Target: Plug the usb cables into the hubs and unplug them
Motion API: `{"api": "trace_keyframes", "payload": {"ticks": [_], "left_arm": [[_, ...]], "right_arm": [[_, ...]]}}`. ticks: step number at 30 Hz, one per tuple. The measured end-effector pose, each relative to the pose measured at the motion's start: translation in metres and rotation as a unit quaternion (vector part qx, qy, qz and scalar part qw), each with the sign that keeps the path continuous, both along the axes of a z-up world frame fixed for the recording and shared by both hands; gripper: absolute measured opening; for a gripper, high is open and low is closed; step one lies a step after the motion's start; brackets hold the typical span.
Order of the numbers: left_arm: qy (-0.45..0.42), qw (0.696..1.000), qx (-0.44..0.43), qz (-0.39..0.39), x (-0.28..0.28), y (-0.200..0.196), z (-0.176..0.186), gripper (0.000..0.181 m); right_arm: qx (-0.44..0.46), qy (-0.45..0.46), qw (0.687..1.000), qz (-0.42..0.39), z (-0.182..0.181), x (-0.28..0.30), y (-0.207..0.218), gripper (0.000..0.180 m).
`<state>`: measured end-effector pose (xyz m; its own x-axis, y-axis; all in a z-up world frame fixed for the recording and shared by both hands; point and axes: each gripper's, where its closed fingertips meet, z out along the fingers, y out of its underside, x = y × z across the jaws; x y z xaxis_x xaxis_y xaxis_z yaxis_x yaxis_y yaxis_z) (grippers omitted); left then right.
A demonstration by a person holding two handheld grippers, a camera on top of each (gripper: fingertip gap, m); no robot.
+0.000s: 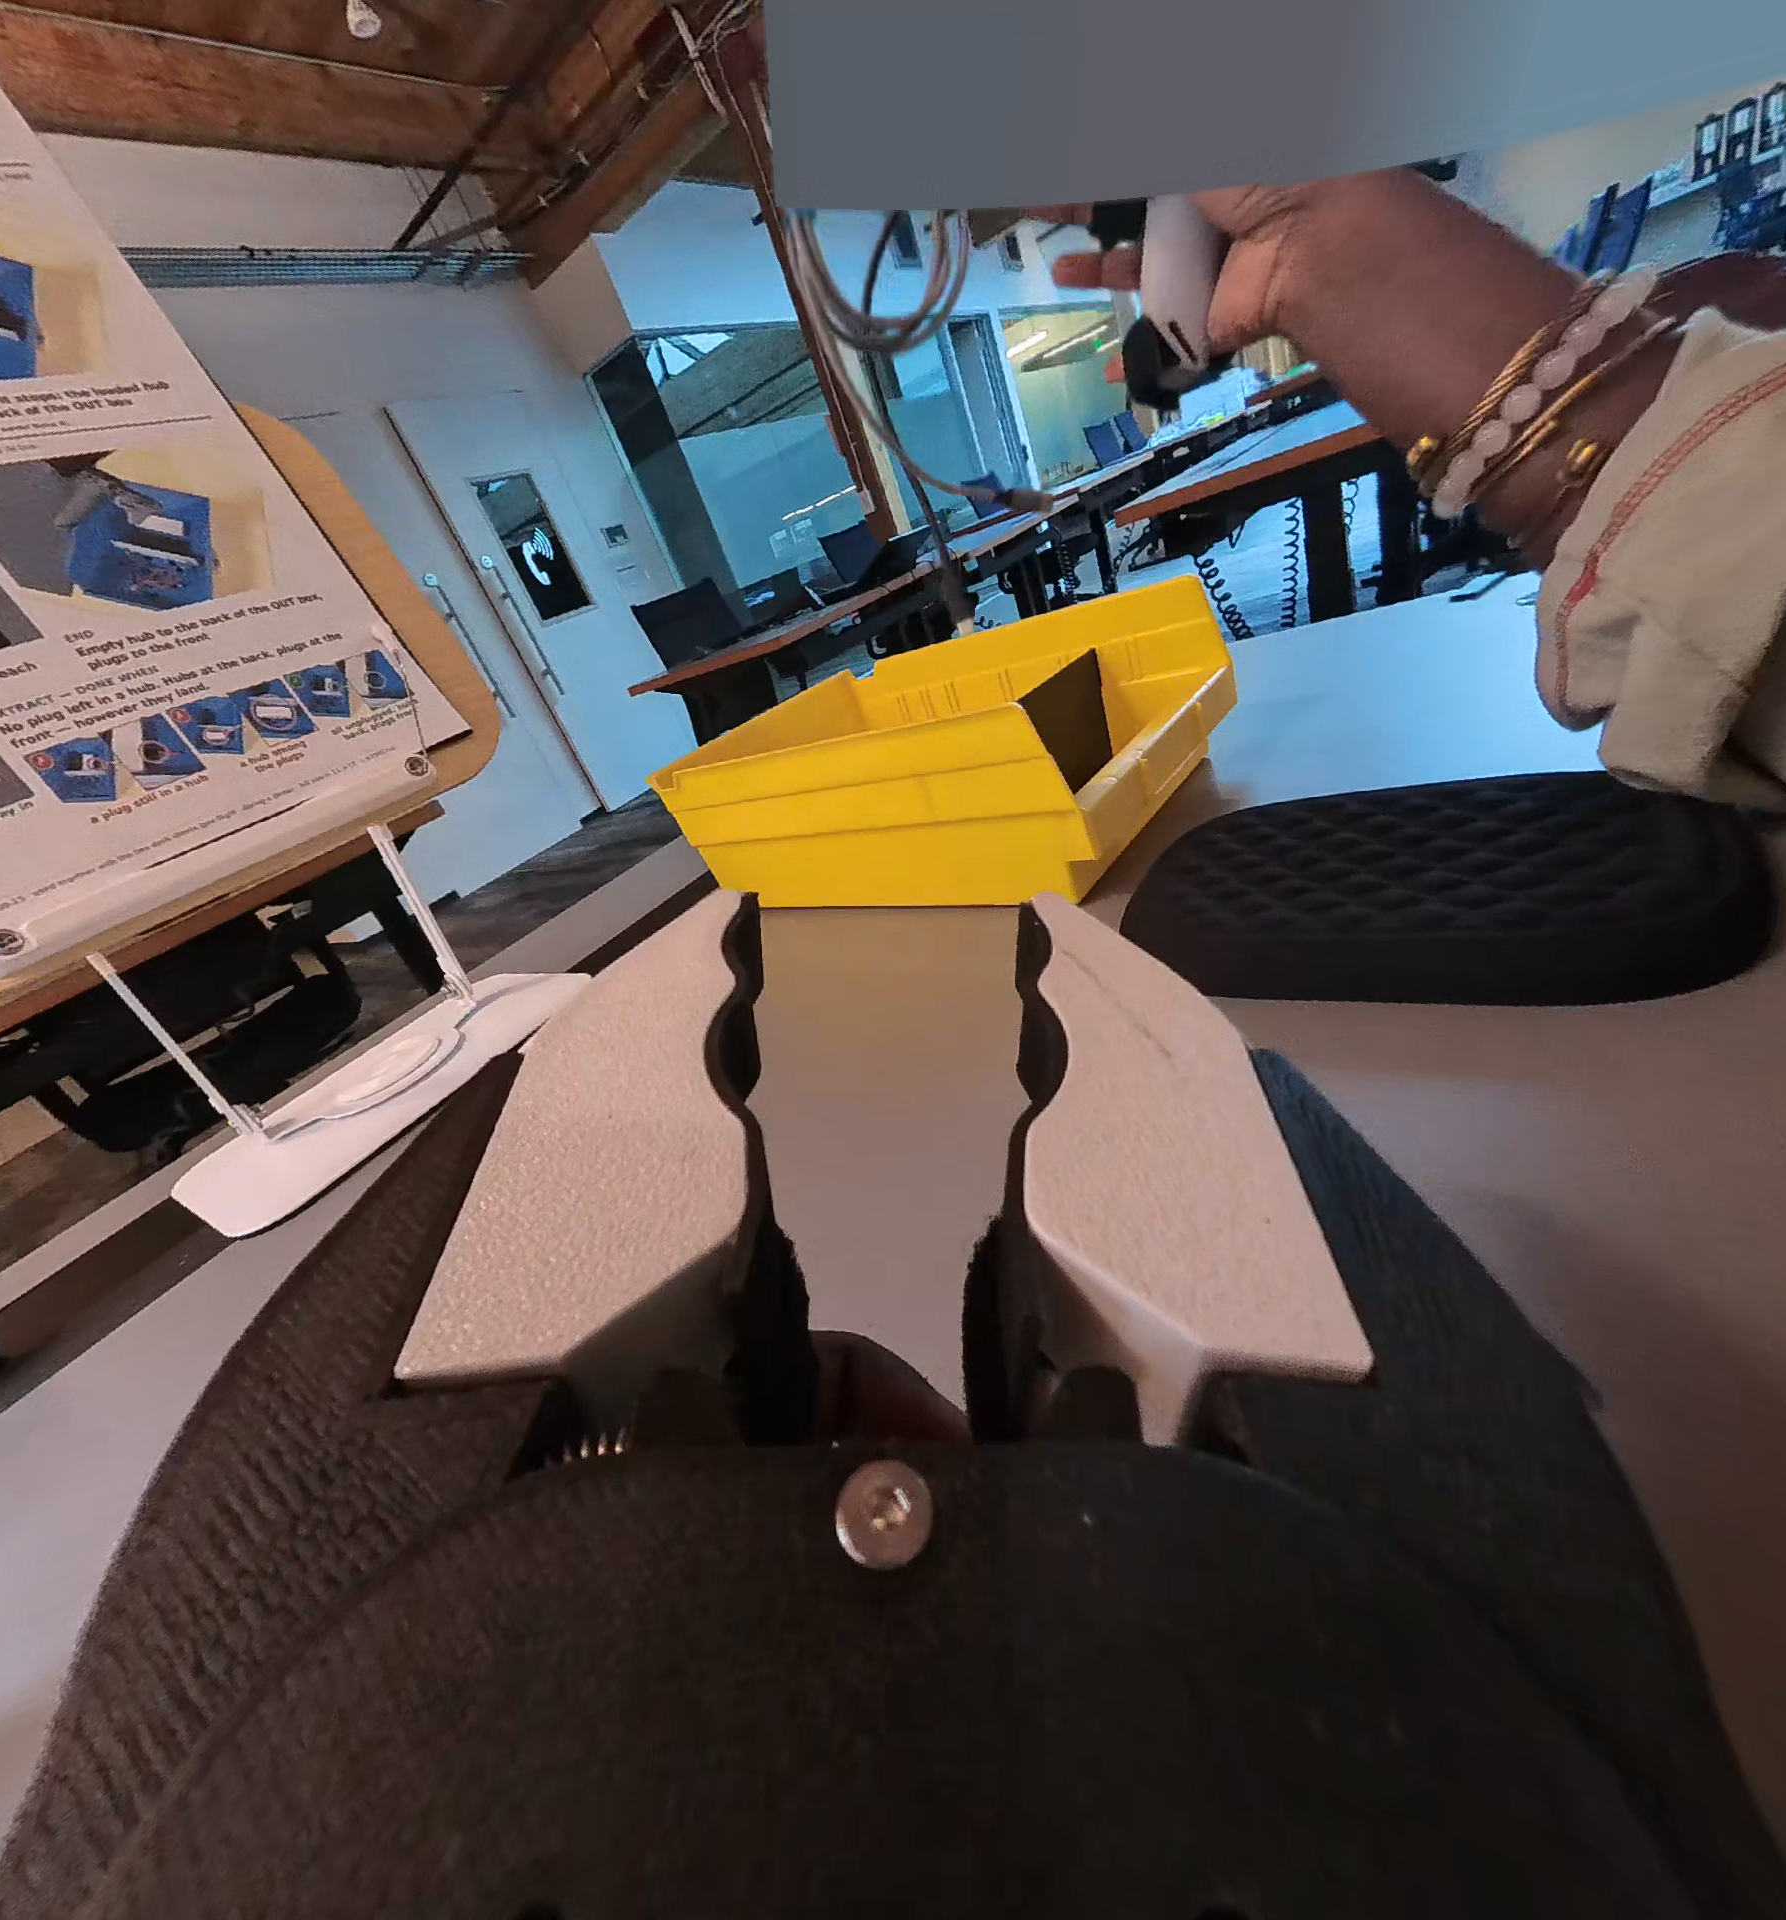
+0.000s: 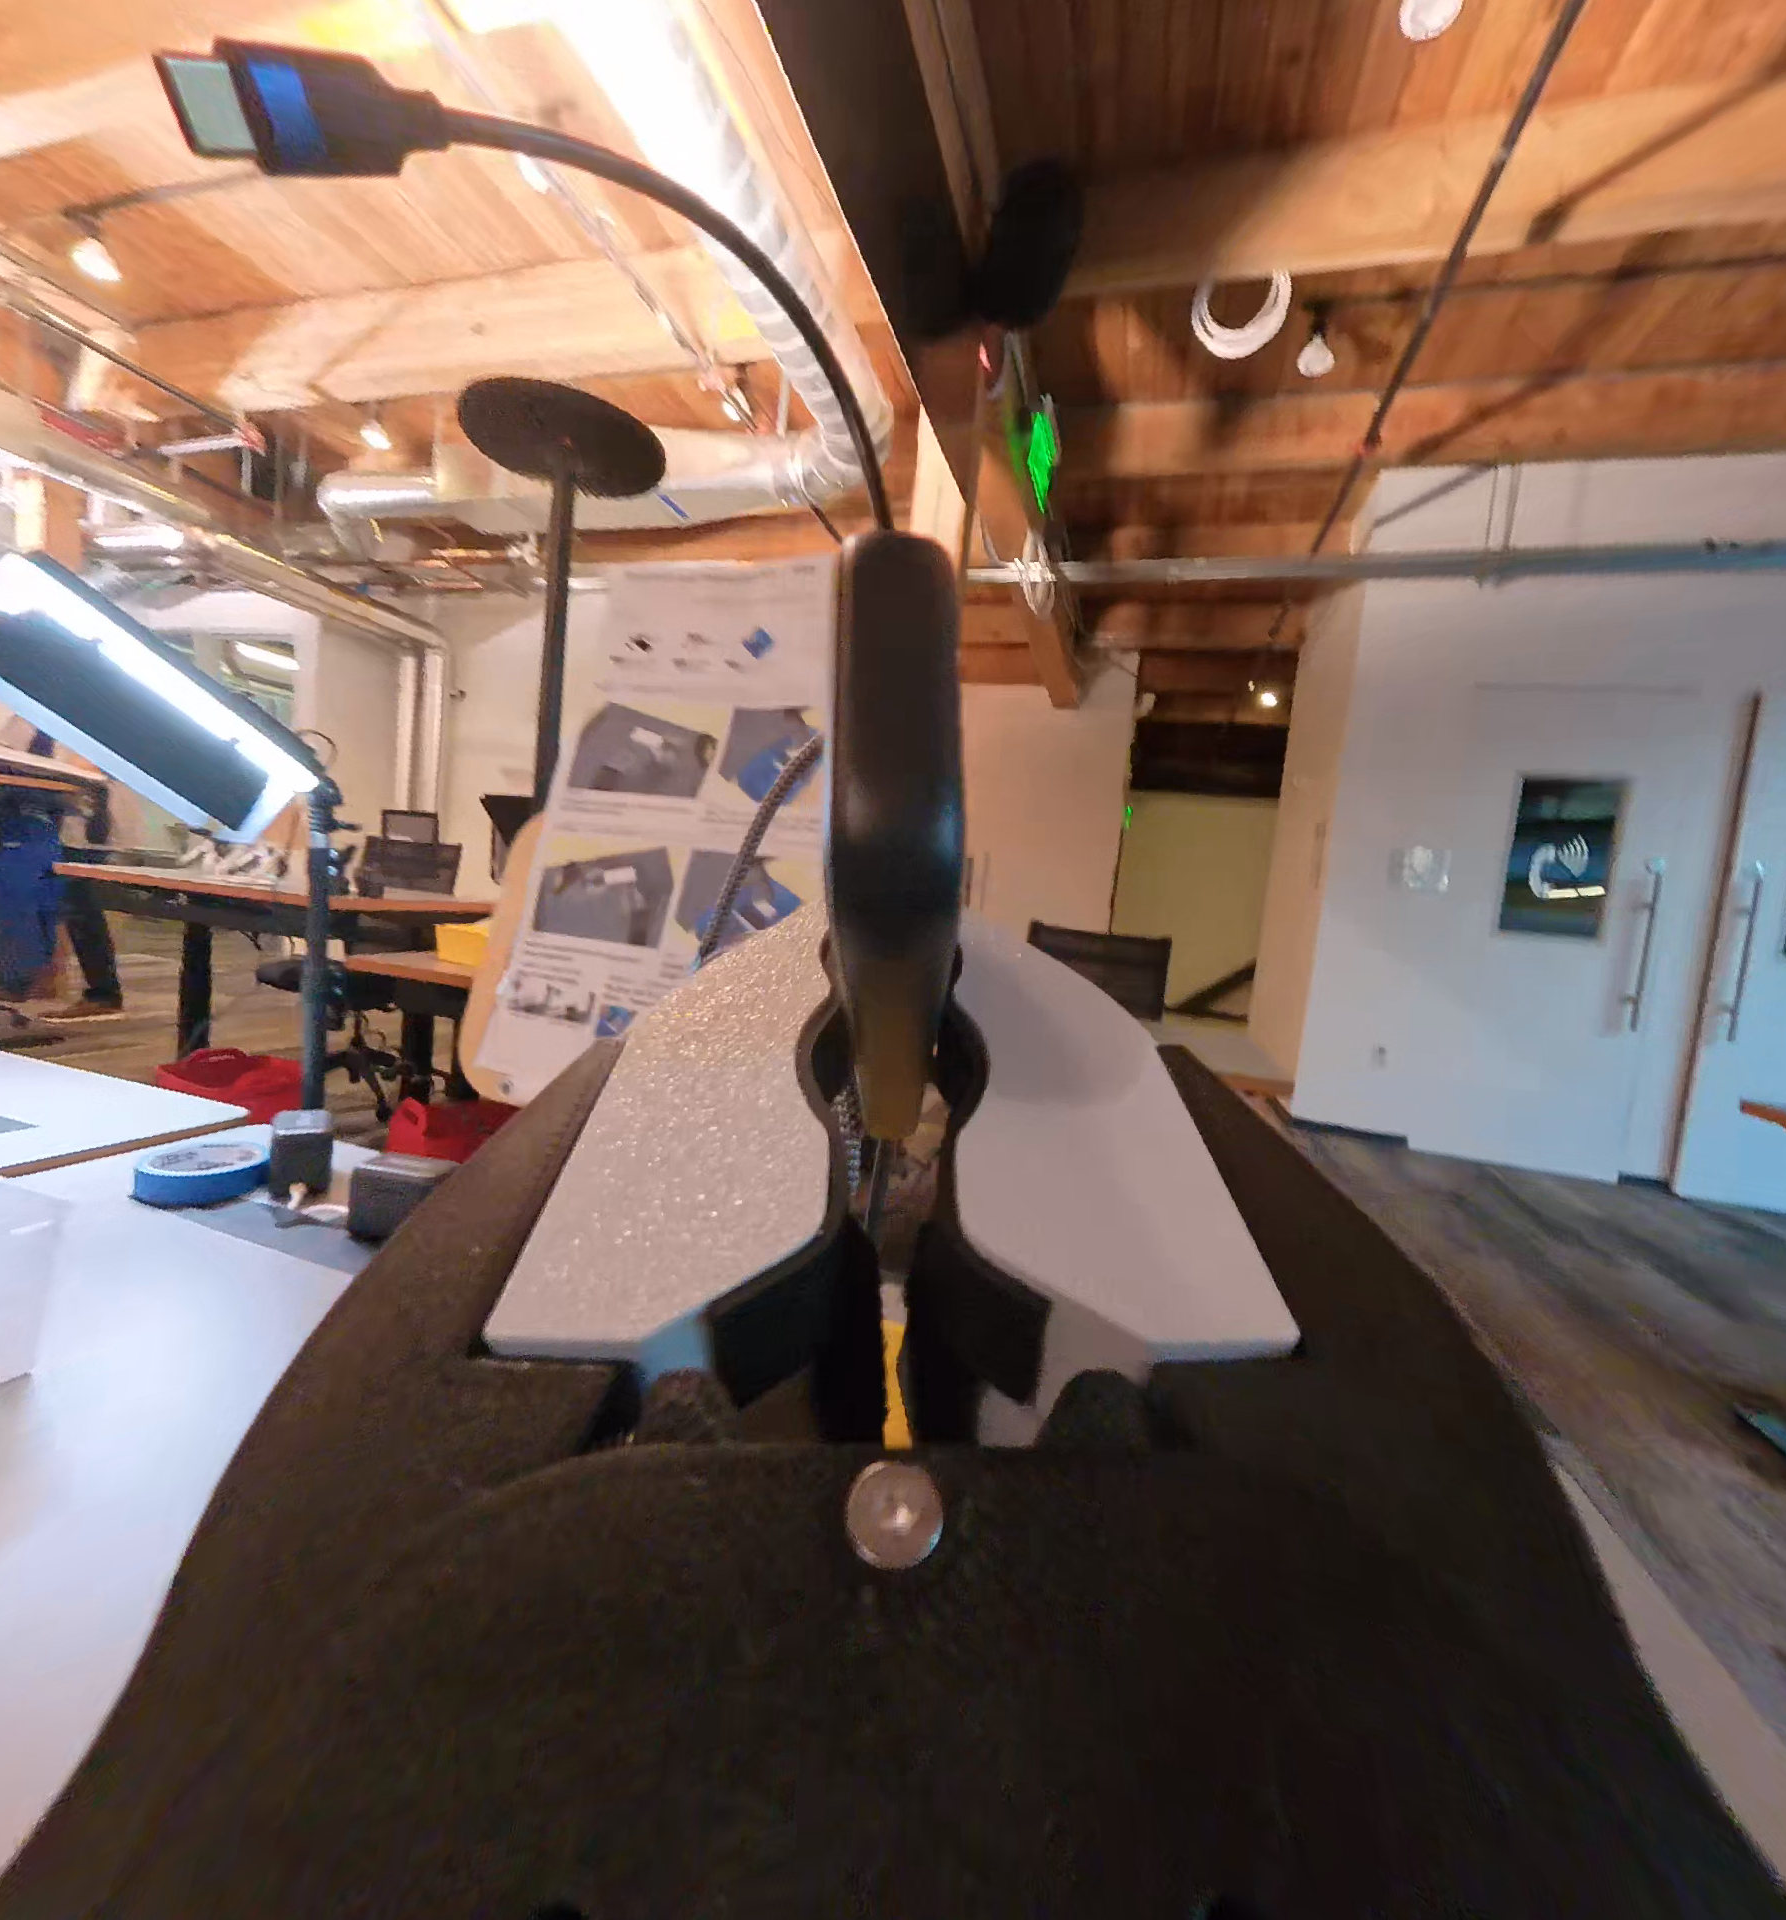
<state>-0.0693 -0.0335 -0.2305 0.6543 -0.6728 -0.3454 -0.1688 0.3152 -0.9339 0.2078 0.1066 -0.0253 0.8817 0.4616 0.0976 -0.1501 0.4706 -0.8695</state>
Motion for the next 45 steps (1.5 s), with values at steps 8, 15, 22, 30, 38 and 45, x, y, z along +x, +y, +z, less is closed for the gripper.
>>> {"api": "trace_keyframes", "payload": {"ticks": [8, 15, 22, 30, 38, 45], "left_arm": [[-0.004, 1.000, -0.002, -0.001, -0.001, 0.001, 0.000, 0.047], [0.010, 1.000, 0.003, -0.002, 0.002, 0.000, -0.002, 0.047], [0.014, 1.000, 0.005, -0.002, 0.003, -0.001, -0.003, 0.047], [0.028, 1.000, 0.009, -0.002, 0.006, -0.001, -0.005, 0.047], [0.035, 0.999, 0.019, 0.002, 0.006, -0.001, -0.005, 0.047], [0.031, 0.999, 0.018, 0.001, 0.006, -0.002, -0.005, 0.047]], "right_arm": [[-0.073, -0.002, 0.997, -0.034, -0.039, 0.018, 0.050, 0.012], [-0.116, -0.053, 0.989, -0.076, -0.076, 0.017, 0.083, 0.012], [-0.138, -0.149, 0.969, -0.138, -0.106, 0.013, 0.100, 0.012], [-0.156, -0.231, 0.939, -0.201, -0.129, 0.019, 0.112, 0.012], [-0.174, -0.392, 0.862, -0.272, -0.162, 0.007, 0.131, 0.017], [-0.295, -0.450, 0.817, -0.208, -0.221, -0.002, 0.141, 0.038]]}}
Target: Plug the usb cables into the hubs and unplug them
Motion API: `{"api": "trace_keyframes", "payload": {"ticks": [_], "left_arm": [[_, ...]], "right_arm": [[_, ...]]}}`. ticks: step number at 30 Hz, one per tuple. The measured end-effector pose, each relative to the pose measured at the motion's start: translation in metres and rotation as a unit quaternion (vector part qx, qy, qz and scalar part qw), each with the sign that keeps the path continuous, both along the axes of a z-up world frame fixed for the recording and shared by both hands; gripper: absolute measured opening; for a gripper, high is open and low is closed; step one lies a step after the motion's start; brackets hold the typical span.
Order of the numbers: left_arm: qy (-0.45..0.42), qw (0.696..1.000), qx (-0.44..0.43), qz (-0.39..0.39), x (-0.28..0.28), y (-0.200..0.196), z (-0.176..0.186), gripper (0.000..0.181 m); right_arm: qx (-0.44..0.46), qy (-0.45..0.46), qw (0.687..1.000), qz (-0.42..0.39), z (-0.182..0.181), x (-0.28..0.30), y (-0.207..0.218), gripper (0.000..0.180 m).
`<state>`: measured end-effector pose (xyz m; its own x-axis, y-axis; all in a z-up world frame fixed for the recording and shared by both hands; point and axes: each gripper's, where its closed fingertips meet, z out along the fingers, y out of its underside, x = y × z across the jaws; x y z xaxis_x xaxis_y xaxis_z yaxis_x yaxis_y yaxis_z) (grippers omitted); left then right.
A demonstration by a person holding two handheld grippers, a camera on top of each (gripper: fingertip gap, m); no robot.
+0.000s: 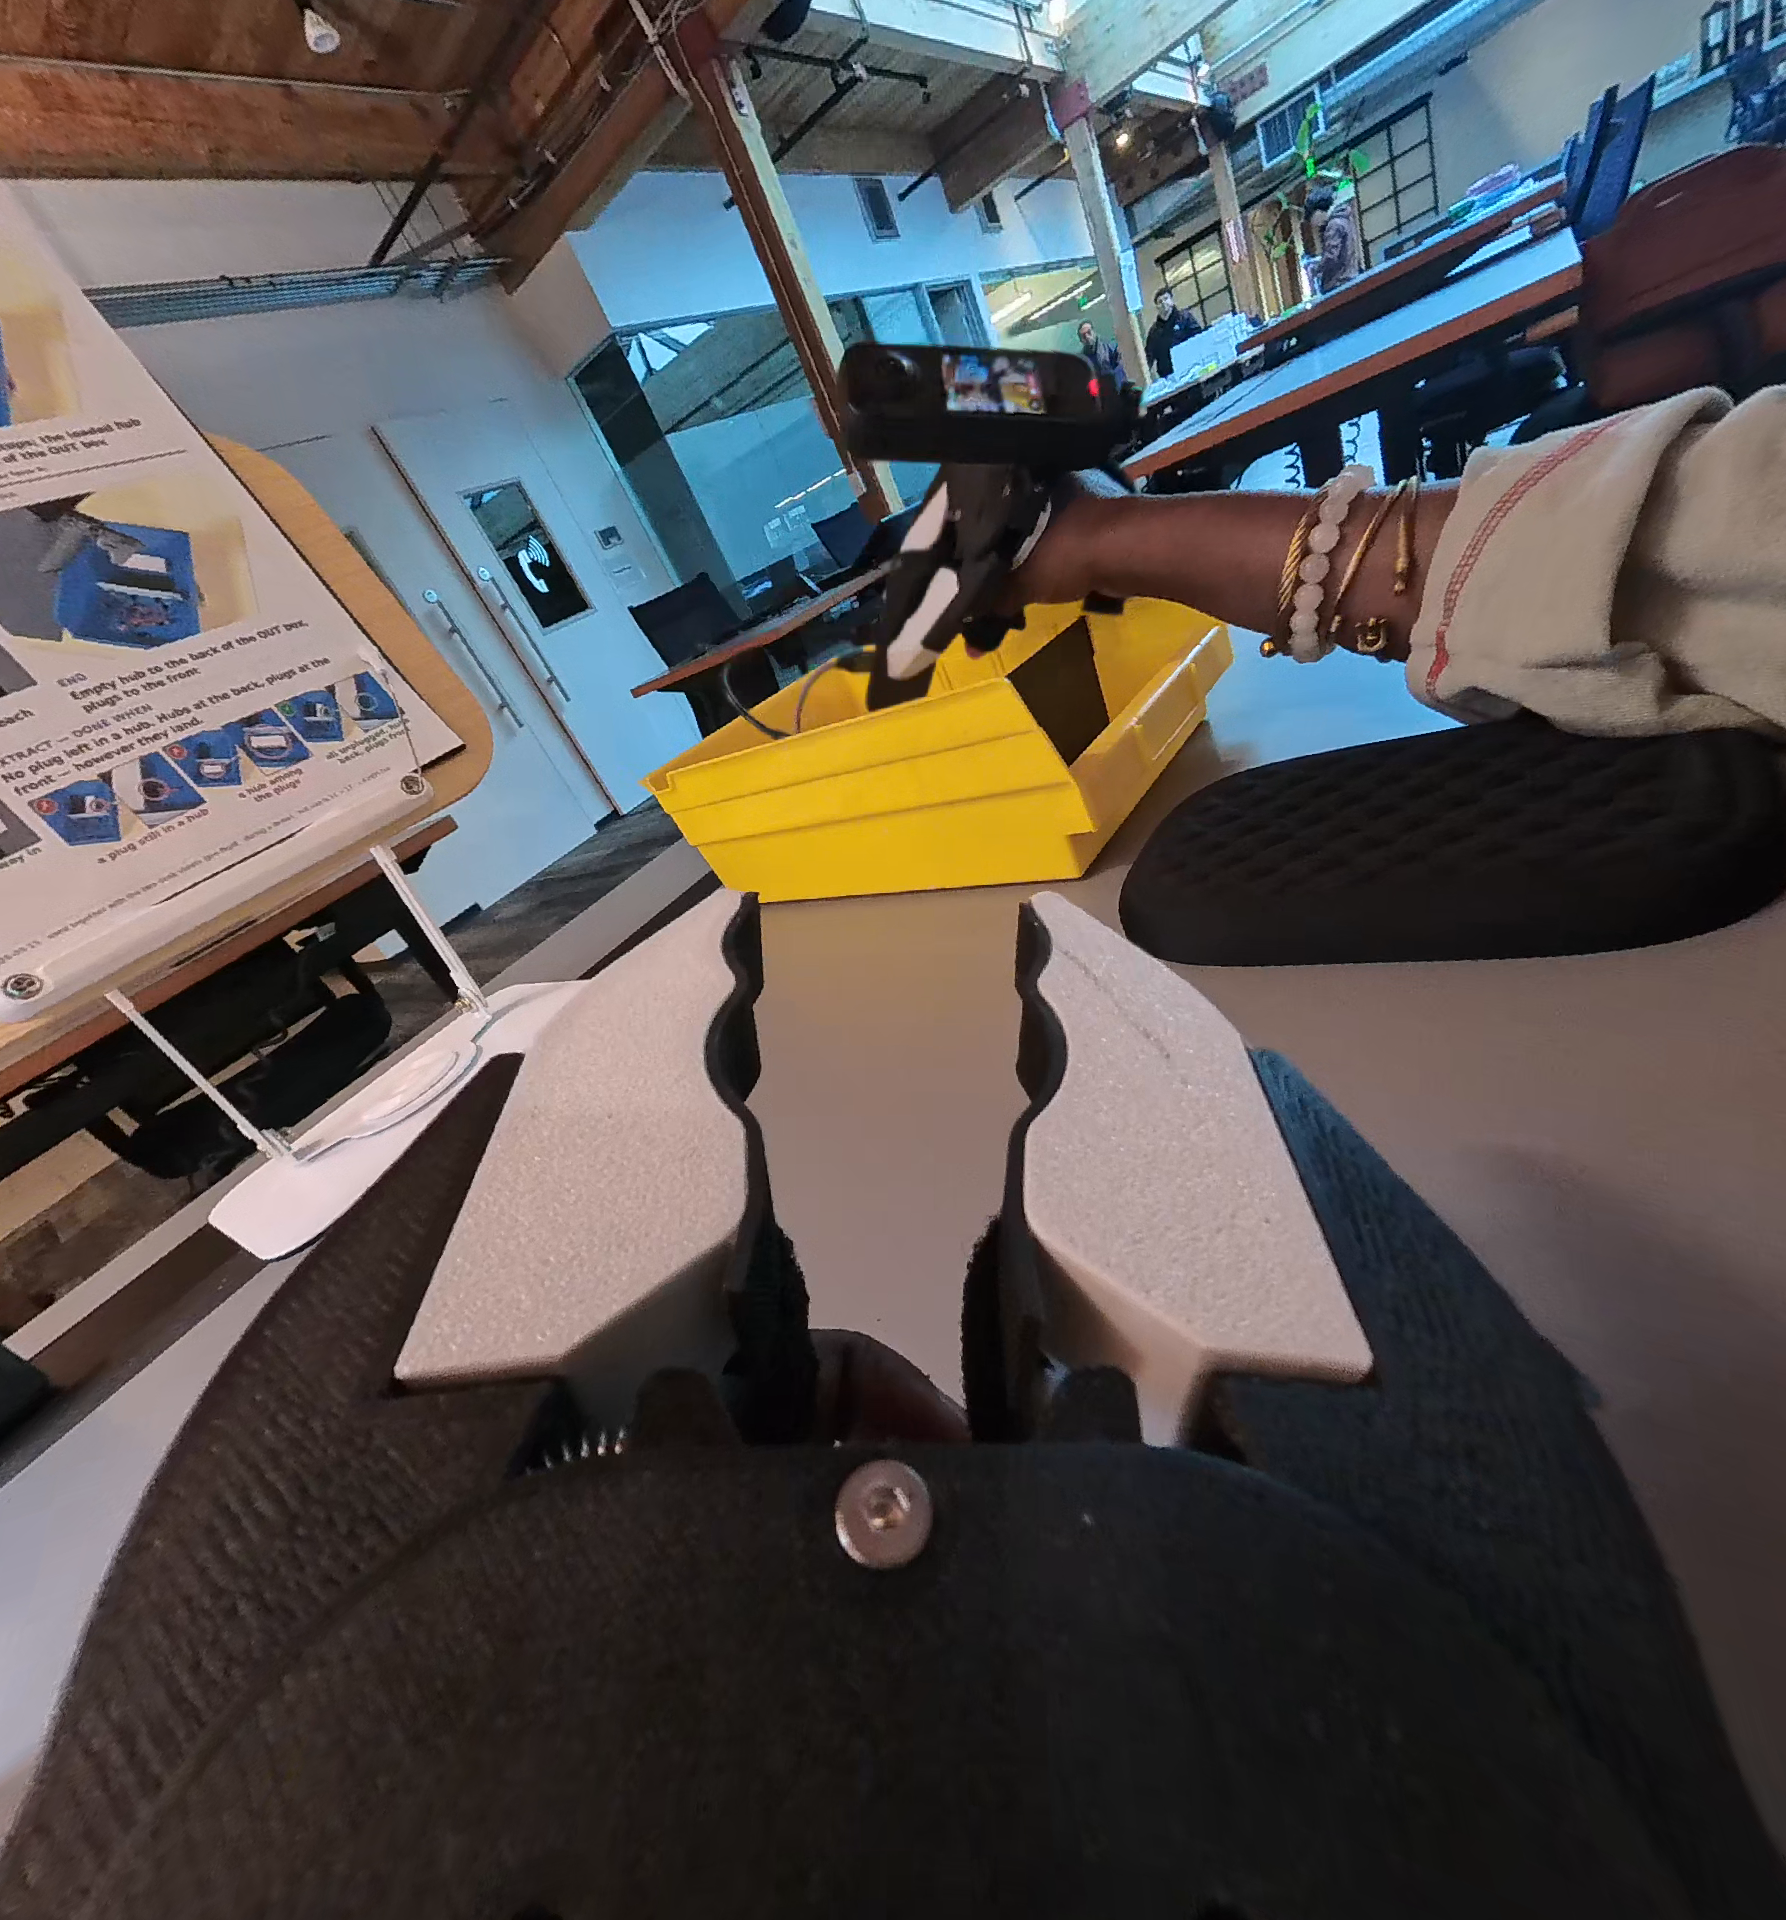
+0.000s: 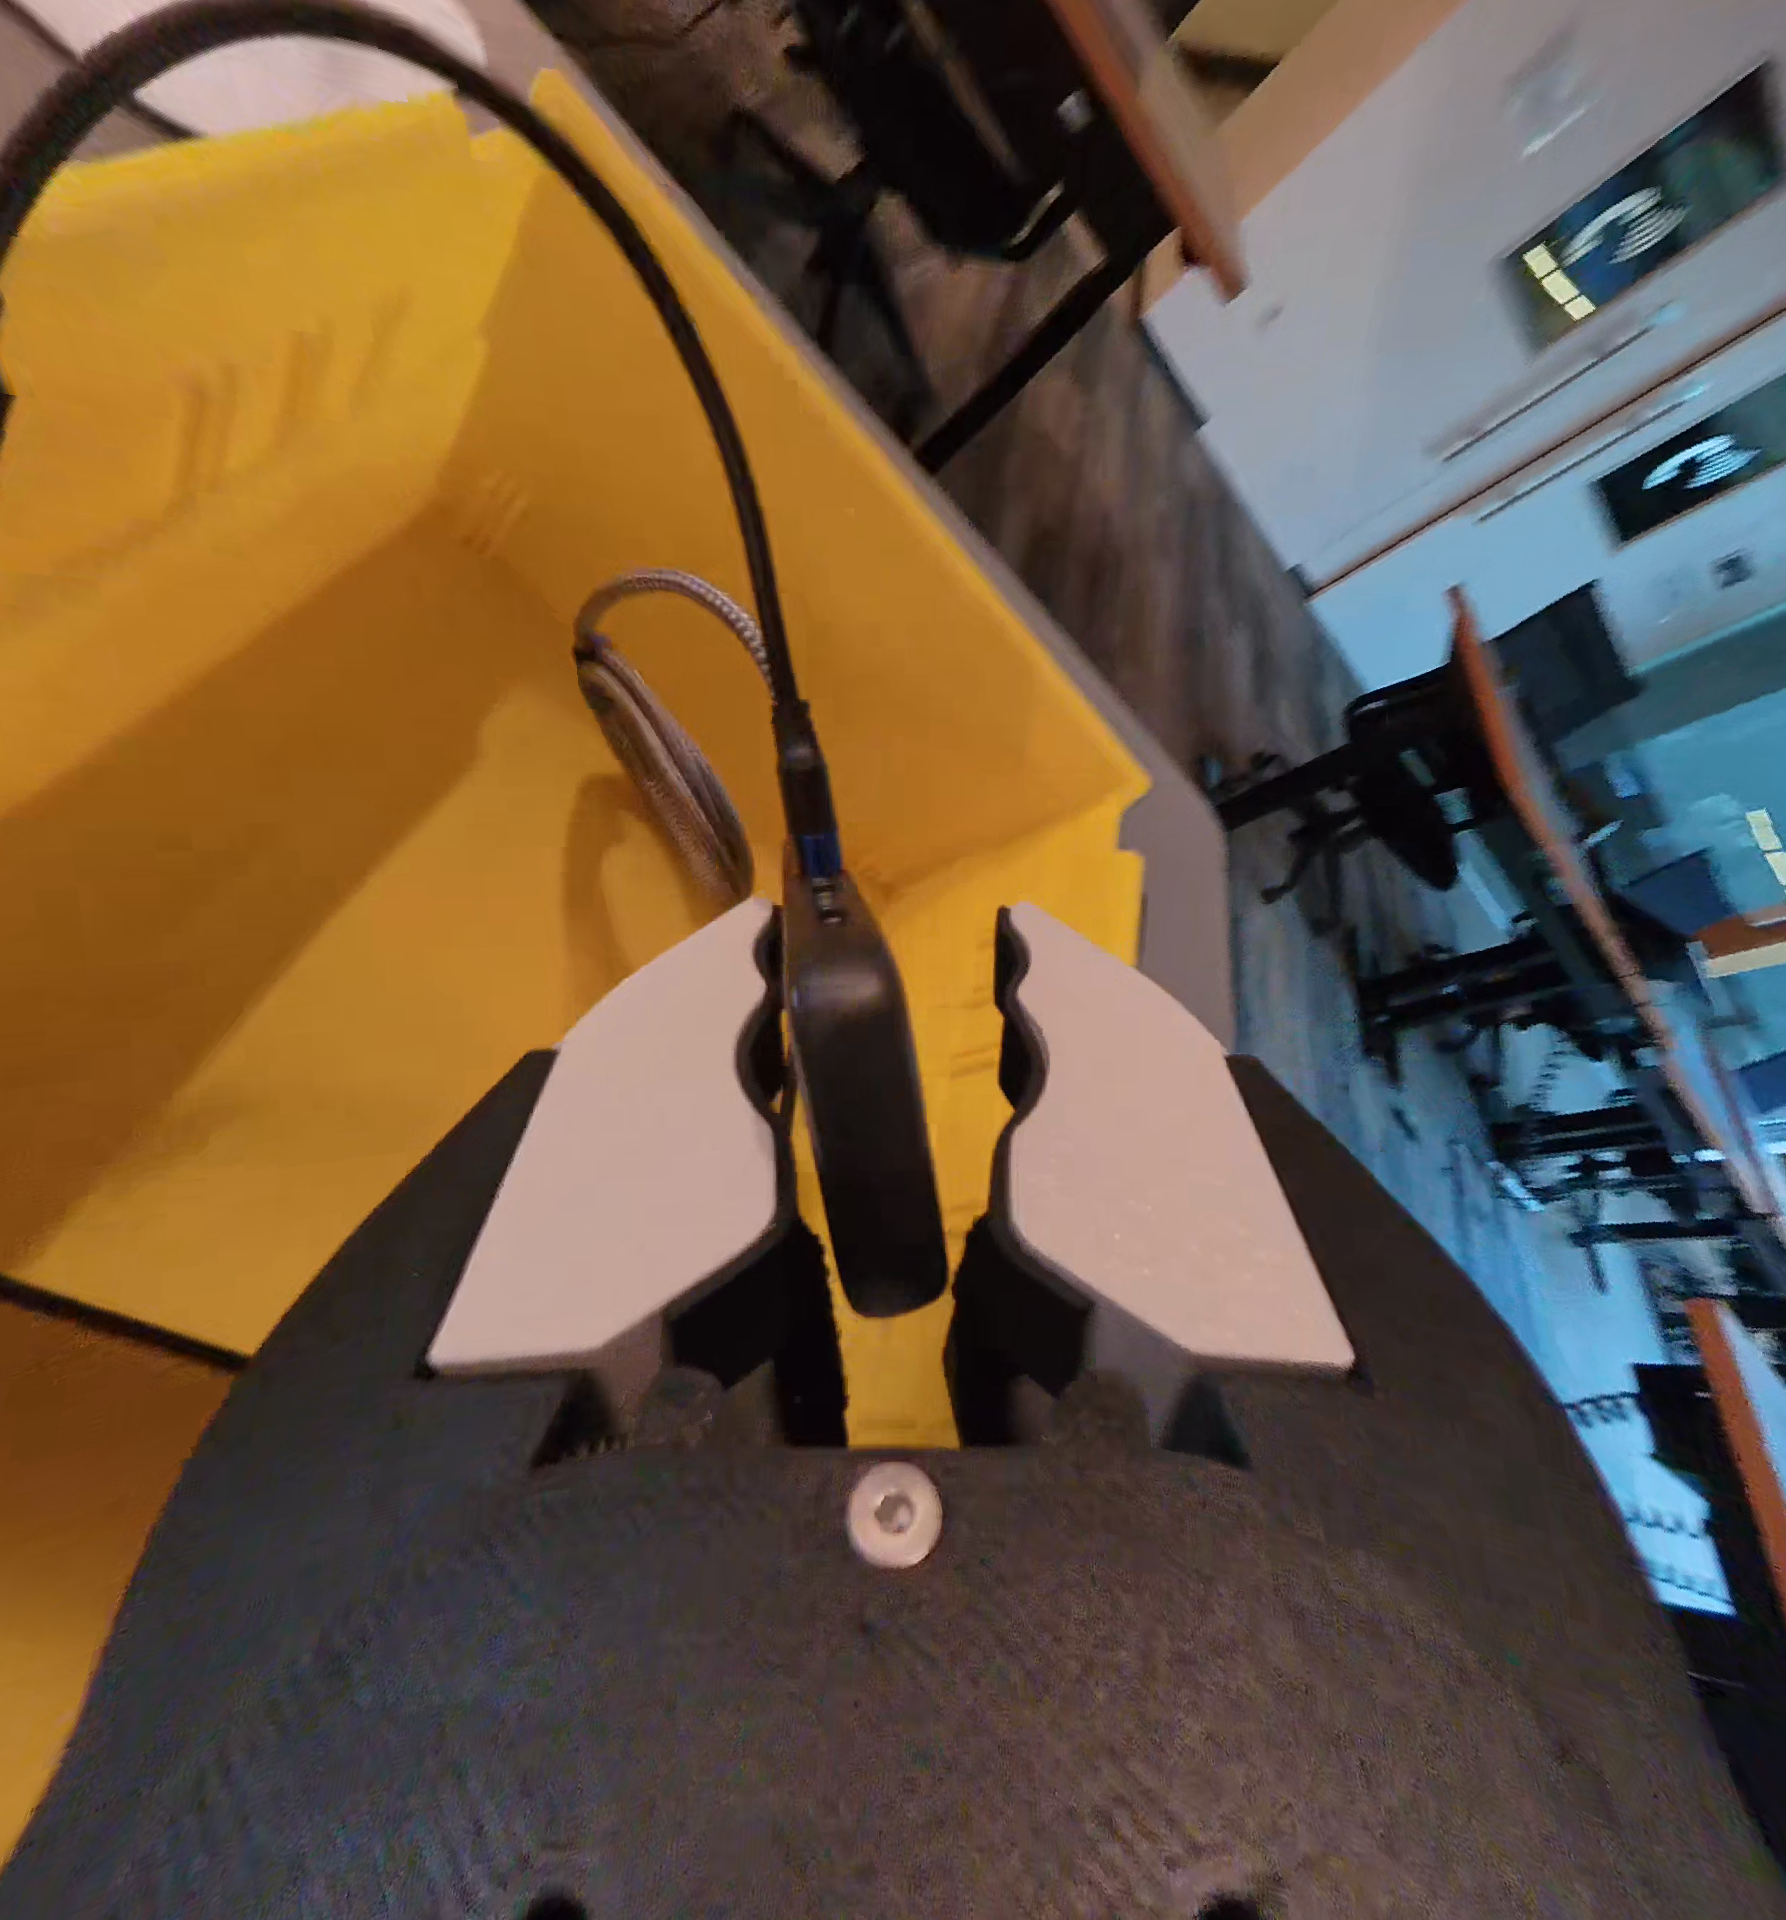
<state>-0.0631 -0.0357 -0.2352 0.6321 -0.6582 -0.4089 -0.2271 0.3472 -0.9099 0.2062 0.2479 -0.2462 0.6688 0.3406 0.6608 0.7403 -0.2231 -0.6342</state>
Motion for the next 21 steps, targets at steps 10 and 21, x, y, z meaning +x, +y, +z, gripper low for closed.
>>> {"api": "trace_keyframes", "payload": {"ticks": [10, 21], "left_arm": [[-0.007, 1.000, 0.004, 0.004, -0.002, 0.000, 0.003, 0.047], [-0.034, 0.999, -0.003, 0.008, -0.007, 0.003, 0.008, 0.047]], "right_arm": [[0.040, 0.163, 0.982, 0.085, 0.055, -0.028, -0.041, 0.050], [0.346, 0.325, 0.838, 0.271, 0.164, -0.098, -0.198, 0.057]]}}
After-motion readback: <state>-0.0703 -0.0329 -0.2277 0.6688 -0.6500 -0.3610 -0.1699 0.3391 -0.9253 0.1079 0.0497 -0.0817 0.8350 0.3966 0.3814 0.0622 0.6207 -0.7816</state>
